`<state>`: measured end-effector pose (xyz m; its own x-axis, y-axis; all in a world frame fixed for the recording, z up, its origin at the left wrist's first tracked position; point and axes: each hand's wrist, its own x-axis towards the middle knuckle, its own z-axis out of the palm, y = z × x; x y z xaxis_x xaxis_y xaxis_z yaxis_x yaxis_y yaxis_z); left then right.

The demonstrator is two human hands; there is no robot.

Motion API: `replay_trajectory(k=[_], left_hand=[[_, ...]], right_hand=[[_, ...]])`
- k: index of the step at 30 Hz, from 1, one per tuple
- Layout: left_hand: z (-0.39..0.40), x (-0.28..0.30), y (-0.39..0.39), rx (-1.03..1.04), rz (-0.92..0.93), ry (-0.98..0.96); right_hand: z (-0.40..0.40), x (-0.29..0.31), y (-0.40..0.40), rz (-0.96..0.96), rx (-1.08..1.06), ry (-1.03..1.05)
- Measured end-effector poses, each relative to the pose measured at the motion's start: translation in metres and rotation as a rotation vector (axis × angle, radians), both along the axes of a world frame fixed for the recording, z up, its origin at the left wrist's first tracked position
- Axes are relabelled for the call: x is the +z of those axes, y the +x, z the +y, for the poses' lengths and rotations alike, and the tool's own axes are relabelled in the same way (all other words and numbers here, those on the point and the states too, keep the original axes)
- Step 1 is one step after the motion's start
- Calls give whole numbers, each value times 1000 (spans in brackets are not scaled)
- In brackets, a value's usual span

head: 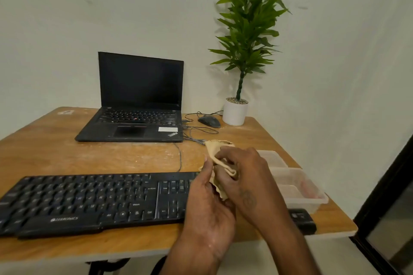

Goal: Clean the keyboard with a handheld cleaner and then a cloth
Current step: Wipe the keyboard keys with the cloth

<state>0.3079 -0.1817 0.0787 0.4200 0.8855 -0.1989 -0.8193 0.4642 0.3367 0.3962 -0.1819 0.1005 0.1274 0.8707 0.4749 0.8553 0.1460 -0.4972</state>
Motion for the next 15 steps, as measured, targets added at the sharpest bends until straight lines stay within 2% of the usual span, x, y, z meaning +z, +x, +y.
replay_trajectory(k=[3, 4, 7, 8, 10, 13, 15], left_hand=[[5, -2, -15, -17, -7, -28], [7, -1, -21, 1, 0, -46], [14, -2, -32, 117, 29, -78], [16, -2, -33, 161, 18, -95], [19, -3, -39, 218, -37, -102], [22, -5, -48, 262, -86, -45], [25, -10, -55, 282, -73, 7]], right_hand=[[-3, -15, -15, -7, 120, -16], [-4, -18, -19, 53, 169, -5], [-9, -23, -27, 498, 99, 91], [-8, -25, -28, 599, 8, 140], [-5, -27, -32, 667, -153, 152], [-3, -26, -42, 910, -75, 8], [-3, -26, -52, 1004, 17, -59]])
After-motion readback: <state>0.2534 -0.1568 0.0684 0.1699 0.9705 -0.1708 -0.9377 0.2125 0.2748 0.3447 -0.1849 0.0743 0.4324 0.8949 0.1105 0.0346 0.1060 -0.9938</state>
